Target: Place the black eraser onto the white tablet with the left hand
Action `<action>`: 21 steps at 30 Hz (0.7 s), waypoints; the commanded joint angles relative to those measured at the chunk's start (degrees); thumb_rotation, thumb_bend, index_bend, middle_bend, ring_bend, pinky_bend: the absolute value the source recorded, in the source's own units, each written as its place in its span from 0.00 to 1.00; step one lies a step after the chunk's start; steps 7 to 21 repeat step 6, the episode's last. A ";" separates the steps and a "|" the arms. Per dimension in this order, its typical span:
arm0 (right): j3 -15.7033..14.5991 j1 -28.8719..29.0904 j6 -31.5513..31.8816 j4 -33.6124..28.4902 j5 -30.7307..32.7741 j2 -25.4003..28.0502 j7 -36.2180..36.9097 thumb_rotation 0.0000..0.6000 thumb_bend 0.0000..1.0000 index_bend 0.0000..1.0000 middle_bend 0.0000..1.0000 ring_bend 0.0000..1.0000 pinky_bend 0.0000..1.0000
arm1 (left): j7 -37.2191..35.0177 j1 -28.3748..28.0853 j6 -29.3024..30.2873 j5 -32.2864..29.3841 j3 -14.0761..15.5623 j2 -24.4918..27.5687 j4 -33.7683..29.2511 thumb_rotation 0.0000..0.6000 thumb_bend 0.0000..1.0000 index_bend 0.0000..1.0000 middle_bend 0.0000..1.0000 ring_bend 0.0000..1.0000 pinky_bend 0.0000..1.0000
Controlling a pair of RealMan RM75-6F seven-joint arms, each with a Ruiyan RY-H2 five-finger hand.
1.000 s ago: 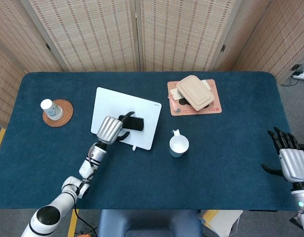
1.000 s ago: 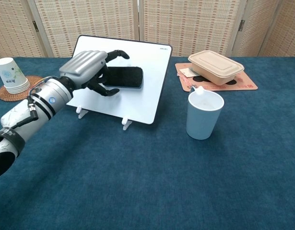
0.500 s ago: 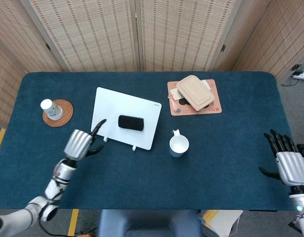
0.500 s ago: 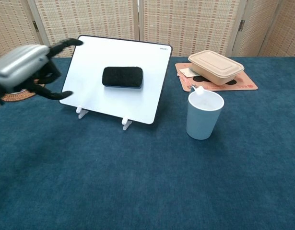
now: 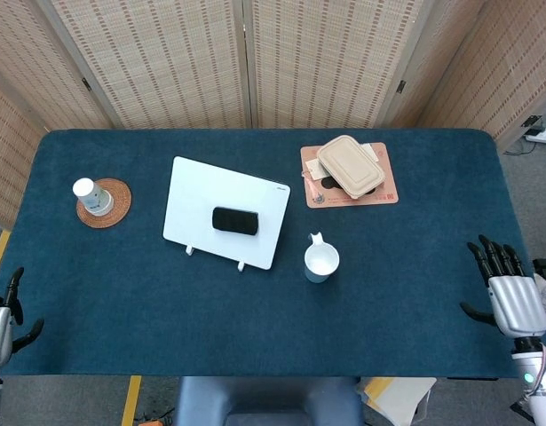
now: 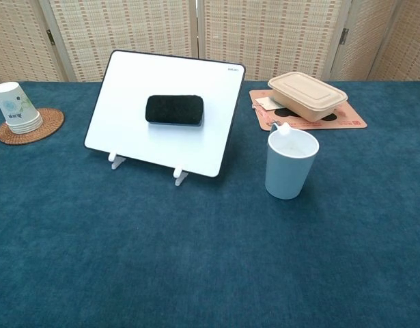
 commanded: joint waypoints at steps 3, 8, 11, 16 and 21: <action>0.01 0.12 -0.31 -0.12 0.20 -0.23 -0.70 1.00 0.20 0.00 0.00 0.00 0.00 | 2.53 1.83 -0.75 -0.76 -0.80 2.09 -3.86 1.00 0.25 0.02 0.43 0.27 0.28; -0.06 0.33 -0.61 -0.13 0.07 -0.42 -1.16 1.00 0.20 0.00 0.00 0.00 0.00 | 2.27 2.45 -0.78 -0.31 -1.35 2.40 -4.08 1.00 0.25 0.00 0.37 0.22 0.25; -0.06 0.33 -0.61 -0.13 0.07 -0.42 -1.16 1.00 0.20 0.00 0.00 0.00 0.00 | 2.27 2.45 -0.78 -0.31 -1.35 2.40 -4.08 1.00 0.25 0.00 0.37 0.22 0.25; -0.06 0.33 -0.61 -0.13 0.07 -0.42 -1.16 1.00 0.20 0.00 0.00 0.00 0.00 | 2.27 2.45 -0.78 -0.31 -1.35 2.40 -4.08 1.00 0.25 0.00 0.37 0.22 0.25; -0.06 0.33 -0.61 -0.13 0.07 -0.42 -1.16 1.00 0.20 0.00 0.00 0.00 0.00 | 2.27 2.45 -0.78 -0.31 -1.35 2.40 -4.08 1.00 0.25 0.00 0.37 0.22 0.25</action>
